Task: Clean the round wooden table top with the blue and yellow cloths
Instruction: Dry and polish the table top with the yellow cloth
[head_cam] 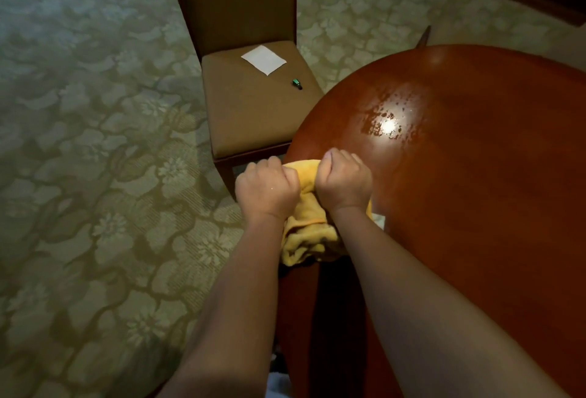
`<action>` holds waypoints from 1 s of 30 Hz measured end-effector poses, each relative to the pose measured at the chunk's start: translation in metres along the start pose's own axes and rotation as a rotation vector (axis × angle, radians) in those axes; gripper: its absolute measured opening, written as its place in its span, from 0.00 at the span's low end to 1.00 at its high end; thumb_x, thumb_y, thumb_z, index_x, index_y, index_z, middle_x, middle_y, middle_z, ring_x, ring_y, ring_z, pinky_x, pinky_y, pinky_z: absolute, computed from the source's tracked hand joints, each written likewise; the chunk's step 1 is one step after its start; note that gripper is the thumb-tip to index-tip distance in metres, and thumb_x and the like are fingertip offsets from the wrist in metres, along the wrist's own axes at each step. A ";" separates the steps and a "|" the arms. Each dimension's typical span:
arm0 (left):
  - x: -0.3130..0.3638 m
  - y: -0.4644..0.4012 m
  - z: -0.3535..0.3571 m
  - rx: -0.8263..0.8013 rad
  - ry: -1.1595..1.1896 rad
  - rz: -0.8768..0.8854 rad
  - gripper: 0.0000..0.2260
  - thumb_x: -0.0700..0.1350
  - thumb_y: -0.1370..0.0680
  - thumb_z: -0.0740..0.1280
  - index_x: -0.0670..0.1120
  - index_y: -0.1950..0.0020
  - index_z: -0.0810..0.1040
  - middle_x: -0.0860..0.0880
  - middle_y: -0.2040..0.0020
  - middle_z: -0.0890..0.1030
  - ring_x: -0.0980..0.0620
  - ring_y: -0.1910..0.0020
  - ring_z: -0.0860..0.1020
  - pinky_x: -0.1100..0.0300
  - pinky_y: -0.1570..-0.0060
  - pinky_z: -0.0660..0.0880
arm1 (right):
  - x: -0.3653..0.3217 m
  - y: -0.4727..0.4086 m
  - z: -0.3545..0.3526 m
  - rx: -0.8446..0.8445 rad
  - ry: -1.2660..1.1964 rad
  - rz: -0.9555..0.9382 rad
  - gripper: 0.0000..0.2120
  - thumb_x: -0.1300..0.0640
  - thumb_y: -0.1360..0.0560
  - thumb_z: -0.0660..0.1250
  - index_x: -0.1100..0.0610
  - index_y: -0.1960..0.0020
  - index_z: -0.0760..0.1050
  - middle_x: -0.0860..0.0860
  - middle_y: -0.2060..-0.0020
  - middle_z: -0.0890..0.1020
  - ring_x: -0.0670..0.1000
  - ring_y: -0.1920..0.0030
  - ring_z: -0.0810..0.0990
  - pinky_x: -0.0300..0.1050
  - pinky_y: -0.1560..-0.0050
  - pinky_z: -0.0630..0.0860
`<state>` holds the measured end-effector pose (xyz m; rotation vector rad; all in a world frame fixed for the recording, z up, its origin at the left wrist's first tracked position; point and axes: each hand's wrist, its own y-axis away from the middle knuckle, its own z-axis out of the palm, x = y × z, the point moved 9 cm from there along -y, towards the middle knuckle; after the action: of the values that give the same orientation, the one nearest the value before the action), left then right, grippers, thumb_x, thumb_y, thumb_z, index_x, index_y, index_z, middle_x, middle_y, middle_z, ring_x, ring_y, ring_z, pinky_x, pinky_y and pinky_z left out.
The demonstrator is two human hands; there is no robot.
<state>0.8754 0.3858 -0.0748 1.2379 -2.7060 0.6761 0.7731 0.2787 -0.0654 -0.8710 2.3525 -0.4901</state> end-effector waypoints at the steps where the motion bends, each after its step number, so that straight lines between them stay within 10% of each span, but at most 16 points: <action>1: 0.003 0.003 -0.004 0.002 -0.027 0.029 0.15 0.46 0.32 0.55 0.41 0.72 0.74 0.44 0.76 0.73 0.44 0.77 0.72 0.61 0.76 0.65 | 0.001 0.004 -0.003 -0.013 -0.006 -0.001 0.16 0.57 0.29 0.54 0.60 0.70 0.73 0.56 0.74 0.76 0.58 0.73 0.74 0.43 0.74 0.66; 30: 0.159 0.261 -0.057 -0.238 -0.014 0.467 0.12 0.49 0.31 0.56 0.46 0.70 0.72 0.48 0.75 0.73 0.48 0.77 0.69 0.62 0.76 0.61 | 0.127 0.229 -0.206 -0.125 0.127 0.027 0.14 0.54 0.28 0.55 0.56 0.67 0.74 0.52 0.72 0.76 0.57 0.70 0.76 0.44 0.71 0.70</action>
<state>0.5714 0.4491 -0.0751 0.5634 -3.0000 0.3610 0.4574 0.3850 -0.0749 -0.8863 2.5298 -0.4017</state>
